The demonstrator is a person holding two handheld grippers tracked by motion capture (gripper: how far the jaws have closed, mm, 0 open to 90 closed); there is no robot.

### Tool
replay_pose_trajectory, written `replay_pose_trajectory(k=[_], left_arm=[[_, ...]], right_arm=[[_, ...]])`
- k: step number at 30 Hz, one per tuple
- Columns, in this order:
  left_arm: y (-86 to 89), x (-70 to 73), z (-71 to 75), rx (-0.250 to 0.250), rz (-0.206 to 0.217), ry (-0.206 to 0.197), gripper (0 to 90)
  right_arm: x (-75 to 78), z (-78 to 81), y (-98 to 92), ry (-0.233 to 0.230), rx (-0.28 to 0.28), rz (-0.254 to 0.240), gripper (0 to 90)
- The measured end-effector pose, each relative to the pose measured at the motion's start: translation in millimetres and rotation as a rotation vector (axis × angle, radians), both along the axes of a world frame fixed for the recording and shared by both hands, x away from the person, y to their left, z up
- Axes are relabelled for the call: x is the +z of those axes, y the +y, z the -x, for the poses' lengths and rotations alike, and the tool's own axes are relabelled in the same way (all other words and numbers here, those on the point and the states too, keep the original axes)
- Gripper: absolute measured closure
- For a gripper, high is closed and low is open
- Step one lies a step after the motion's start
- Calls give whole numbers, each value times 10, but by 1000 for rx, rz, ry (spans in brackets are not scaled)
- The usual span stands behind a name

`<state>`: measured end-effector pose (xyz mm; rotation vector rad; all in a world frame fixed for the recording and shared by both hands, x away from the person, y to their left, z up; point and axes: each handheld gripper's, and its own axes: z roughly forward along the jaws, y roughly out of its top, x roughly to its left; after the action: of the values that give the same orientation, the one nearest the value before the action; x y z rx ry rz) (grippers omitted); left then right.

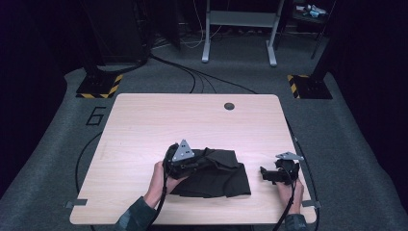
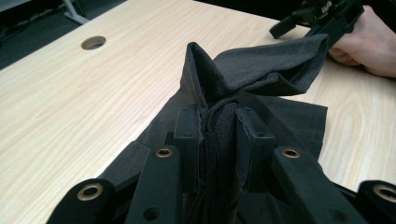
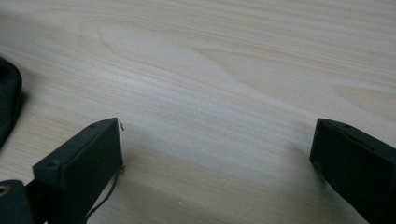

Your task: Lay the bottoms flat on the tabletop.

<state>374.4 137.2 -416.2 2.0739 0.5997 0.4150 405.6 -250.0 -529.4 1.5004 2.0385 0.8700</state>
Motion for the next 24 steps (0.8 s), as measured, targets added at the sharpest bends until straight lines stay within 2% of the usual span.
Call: replay_pose_trajectory(k=[12, 13, 14, 17, 18, 24], left_arm=[[221, 112, 4, 49, 40, -29, 729], [245, 128, 0, 50, 31, -35, 729], [261, 133, 0, 56, 43, -34, 729], [306, 158, -3, 60, 43, -39, 729], [348, 175, 6, 76, 59, -44, 729], [446, 209, 18, 102, 75, -63, 731]], right_arm=[[0, 0, 0, 0, 0, 0, 16], [0, 0, 0, -1, 0, 0, 16], [-1, 0, 0, -1, 0, 0, 16], [-1, 0, 1, -1, -1, 0, 16], [2, 0, -1, 3, 1, 1, 16], [0, 0, 0, -1, 0, 0, 16]])
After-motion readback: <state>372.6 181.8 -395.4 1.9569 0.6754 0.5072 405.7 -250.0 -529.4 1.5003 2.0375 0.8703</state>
